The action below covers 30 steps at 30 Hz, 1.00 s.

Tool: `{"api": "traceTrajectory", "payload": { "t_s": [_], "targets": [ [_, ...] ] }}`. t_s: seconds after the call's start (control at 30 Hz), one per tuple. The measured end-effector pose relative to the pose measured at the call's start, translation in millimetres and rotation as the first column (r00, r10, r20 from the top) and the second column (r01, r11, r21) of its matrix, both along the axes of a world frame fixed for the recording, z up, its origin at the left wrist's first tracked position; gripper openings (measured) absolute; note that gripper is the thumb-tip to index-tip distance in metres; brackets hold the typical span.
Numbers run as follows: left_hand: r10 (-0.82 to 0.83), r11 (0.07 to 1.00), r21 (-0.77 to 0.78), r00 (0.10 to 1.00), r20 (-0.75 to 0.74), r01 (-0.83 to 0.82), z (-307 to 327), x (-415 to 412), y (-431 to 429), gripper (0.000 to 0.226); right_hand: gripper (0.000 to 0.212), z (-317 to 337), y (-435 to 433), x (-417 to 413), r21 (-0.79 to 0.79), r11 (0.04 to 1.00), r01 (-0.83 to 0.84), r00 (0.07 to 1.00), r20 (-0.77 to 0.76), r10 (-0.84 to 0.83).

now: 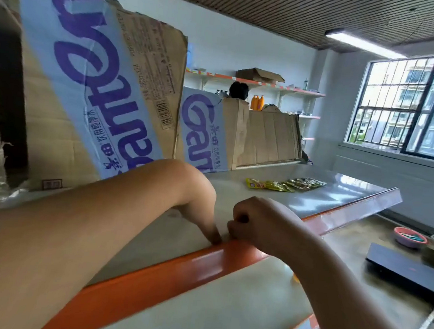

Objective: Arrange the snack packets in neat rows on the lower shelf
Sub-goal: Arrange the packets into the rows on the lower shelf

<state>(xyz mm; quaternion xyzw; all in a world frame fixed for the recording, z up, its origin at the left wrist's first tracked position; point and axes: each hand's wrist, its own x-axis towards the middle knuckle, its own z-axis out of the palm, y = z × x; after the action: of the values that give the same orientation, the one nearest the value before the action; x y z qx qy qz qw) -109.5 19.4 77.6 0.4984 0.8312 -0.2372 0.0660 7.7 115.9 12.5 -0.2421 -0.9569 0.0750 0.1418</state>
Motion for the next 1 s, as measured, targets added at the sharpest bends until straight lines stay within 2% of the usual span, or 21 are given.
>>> {"api": "traceTrajectory", "payload": {
  "t_s": [0.1, 0.2, 0.3, 0.37, 0.43, 0.5, 0.57, 0.67, 0.77, 0.9, 1.0],
  "targets": [
    [0.026, 1.0, 0.014, 1.0, -0.013, -0.025, 2.6, -6.5, 15.5, 0.059, 0.032, 2.5, 22.2, -1.2, -0.067, 0.99, -0.126, 0.992, -0.01, 0.126],
    [0.078, 0.996, 0.05, 0.996, 0.051, -0.08, 3.4, -12.7, 32.6, 0.057, 0.031, 8.4, 57.5, 0.4, -0.12, 0.962, -0.245, 0.968, -0.086, 0.236],
    [0.097, 0.991, 0.085, 0.992, 0.087, -0.104, 7.5, -11.4, 59.8, 0.06, 0.026, 19.4, 109.4, 6.6, -0.098, 0.961, -0.258, 0.962, -0.122, 0.246],
    [0.103, 0.986, 0.12, 0.988, 0.115, -0.117, 8.9, -8.5, 77.6, 0.059, 0.02, 27.3, 142.8, 9.7, -0.16, 0.949, -0.272, 0.961, -0.103, 0.258],
    [0.126, 0.974, 0.168, 0.979, 0.161, -0.153, 9.4, -1.8, 105.5, 0.059, 0.014, 37.2, 183.0, 14.5, -0.187, 0.948, -0.257, 0.966, -0.024, 0.257],
    [0.136, 0.955, 0.232, 0.967, 0.215, -0.186, 8.0, 2.3, 136.4, 0.061, 0.008, 45.0, 224.9, 12.5, -0.209, 0.963, -0.17, 0.977, 0.094, 0.192],
    [0.117, 0.935, 0.297, 0.958, 0.264, -0.196, 4.5, 3.7, 167.1, 0.064, 0.007, 50.0, 264.5, 3.0, -0.152, 0.983, -0.098, 0.97, 0.206, 0.129],
    [0.054, 0.927, 0.359, 0.986, 0.161, -0.109, -1.7, 9.9, 202.3, 0.069, 0.032, 55.9, 306.8, -14.0, -0.128, 0.989, -0.068, 0.928, 0.357, 0.11],
    [0.029, 0.915, 0.398, 0.994, 0.105, -0.068, -17.7, 10.1, 218.0, 0.061, 0.059, 60.9, 319.8, -28.9, -0.096, 0.986, -0.134, 0.836, 0.524, 0.164],
    [0.011, 0.859, 0.502, 0.982, 0.188, -0.105, -33.9, -4.7, 215.3, 0.038, 0.06, 61.6, 320.6, -48.1, 0.078, 0.958, -0.275, 0.764, 0.623, 0.169],
    [0.009, 0.839, 0.525, 0.969, 0.247, -0.142, -34.4, -12.7, 206.5, 0.041, 0.058, 57.8, 323.7, -55.1, 0.099, 0.947, -0.305, 0.785, 0.589, 0.191]
  ]
}}
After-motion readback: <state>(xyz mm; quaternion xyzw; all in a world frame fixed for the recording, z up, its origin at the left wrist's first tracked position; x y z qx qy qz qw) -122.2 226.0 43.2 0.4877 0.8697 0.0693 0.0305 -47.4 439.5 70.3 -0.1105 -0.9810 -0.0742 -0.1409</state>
